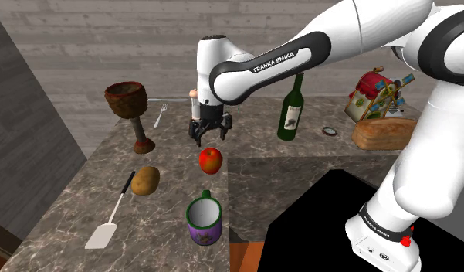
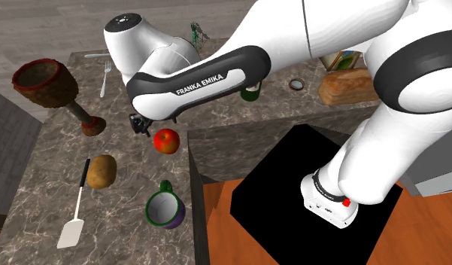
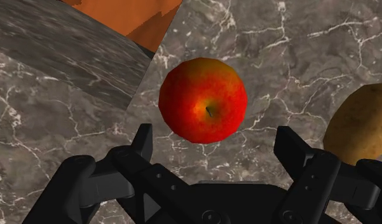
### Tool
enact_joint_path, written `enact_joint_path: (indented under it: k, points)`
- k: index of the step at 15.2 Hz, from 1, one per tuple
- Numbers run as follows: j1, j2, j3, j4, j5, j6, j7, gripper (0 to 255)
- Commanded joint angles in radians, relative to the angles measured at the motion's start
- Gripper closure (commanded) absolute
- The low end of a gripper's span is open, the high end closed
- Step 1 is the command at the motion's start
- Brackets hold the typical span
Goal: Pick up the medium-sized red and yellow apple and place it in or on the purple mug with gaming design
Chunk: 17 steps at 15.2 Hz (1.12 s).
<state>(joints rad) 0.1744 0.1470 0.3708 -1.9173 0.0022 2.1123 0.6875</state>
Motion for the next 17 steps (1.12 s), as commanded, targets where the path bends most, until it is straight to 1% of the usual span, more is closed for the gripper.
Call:
enact_joint_path:
  k: [1, 5, 12, 13, 17]
  points:
    - [0.003, 0.014, 0.000, -0.010, -0.006, 0.024, 0.006, 0]
    - [0.007, 0.037, -0.001, -0.032, -0.016, 0.067, 0.013, 0]
    - [0.007, 0.037, -0.001, -0.032, -0.016, 0.067, 0.013, 0]
    - [0.007, 0.037, -0.001, -0.032, -0.016, 0.067, 0.013, 255]
    - [0.007, 0.037, -0.001, -0.032, -0.016, 0.067, 0.013, 255]
